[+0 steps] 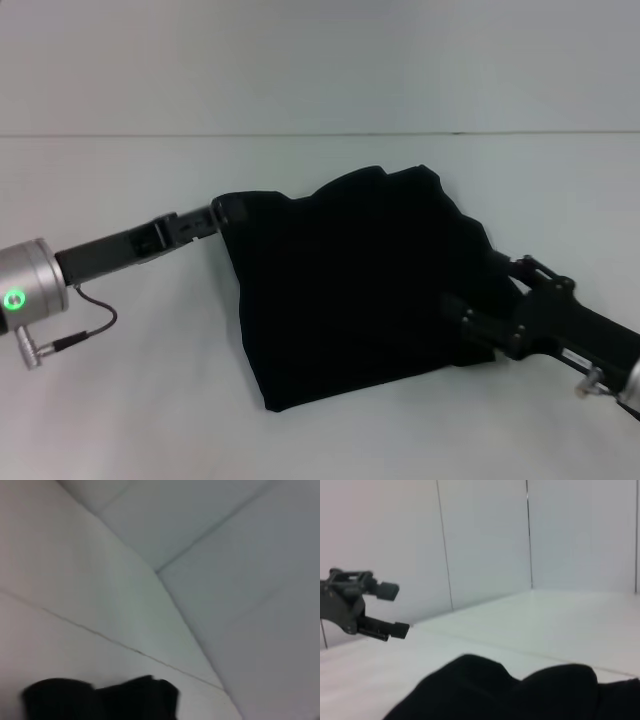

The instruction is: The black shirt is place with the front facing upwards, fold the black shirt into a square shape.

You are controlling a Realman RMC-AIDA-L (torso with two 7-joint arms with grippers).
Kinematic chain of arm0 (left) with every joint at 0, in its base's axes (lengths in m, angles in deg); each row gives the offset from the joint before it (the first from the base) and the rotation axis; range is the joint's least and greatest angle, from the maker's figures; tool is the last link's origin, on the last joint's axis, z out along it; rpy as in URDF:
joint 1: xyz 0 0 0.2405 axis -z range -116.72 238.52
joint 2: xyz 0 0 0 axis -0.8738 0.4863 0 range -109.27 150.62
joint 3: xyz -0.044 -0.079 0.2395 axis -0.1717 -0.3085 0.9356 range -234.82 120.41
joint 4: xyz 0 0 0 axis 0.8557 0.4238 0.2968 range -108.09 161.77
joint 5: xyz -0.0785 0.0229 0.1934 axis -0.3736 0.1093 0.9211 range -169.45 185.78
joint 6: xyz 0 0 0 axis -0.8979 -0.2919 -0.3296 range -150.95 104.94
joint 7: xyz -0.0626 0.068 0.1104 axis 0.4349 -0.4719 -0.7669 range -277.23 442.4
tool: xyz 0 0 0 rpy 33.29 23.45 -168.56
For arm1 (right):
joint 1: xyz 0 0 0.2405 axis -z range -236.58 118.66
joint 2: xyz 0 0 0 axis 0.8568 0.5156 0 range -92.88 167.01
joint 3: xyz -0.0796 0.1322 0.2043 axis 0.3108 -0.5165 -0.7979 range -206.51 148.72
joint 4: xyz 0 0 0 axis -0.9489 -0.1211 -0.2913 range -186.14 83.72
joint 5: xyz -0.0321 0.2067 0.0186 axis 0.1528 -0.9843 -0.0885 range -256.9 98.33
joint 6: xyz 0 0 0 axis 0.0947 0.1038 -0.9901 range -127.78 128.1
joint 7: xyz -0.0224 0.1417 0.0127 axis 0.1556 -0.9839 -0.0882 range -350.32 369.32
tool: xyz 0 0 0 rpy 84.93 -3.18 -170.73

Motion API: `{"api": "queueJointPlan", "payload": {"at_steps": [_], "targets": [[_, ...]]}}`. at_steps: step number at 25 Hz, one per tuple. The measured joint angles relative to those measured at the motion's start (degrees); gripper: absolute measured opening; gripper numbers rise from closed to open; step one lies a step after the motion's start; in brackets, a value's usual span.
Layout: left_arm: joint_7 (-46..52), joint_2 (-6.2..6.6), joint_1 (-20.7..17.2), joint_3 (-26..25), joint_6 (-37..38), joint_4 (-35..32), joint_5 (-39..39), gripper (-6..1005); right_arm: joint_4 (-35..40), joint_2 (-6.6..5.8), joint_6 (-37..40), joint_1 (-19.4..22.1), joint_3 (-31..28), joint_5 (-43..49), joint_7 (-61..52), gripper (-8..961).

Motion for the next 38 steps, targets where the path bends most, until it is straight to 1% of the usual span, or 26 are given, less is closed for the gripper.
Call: {"api": "queueJointPlan", "payload": {"at_steps": [3,6,8,11,14,16,18,22,31,38], "targets": [[-10.1,-0.16,-1.9,0.3,6.4,-2.3,0.4,902,0.6,-0.25,4.0,2.7,-0.2,-0.2,-0.3,930],[-18.5,-0.82,-3.3,3.0,8.8,-4.4,3.6,902,0.7,-0.3,4.8,5.1,0.2,0.1,-0.5,930],[-24.6,-1.65,-4.3,4.5,9.1,-5.4,7.1,902,0.6,-0.21,4.8,6.5,0.5,0.3,-0.5,930],[-33.2,-2.72,-6.2,4.5,8.3,-5.5,8.5,902,0.1,-0.07,4.8,8.6,0.7,0.4,-0.2,930],[-40.1,-3.16,-8.1,4.2,8.7,-5.1,8.1,902,0.0,-0.07,4.4,10.2,1.3,1.4,-0.1,930],[-42.9,-3.27,-9.1,4.2,9.0,-4.9,8.2,902,0.0,-0.14,4.1,11.0,1.5,2.2,-0.1,930],[-44.0,-3.29,-9.4,4.2,8.6,-4.0,8.5,902,0.2,-0.18,3.9,11.6,1.4,2.6,-0.1,930],[-44.3,-3.22,-9.0,4.4,7.8,-2.5,9.3,902,0.4,-0.17,3.6,11.5,1.6,2.6,-0.1,930],[-45.4,-3.26,-9.4,4.0,7.7,-2.3,10.3,902,0.5,-0.12,2.6,11.3,2.0,2.6,-0.1,930],[-48.6,-3.32,-9.7,3.9,7.1,-1.5,10.5,902,0.4,-0.1,2.5,10.6,1.7,2.6,0.0,930]]}}
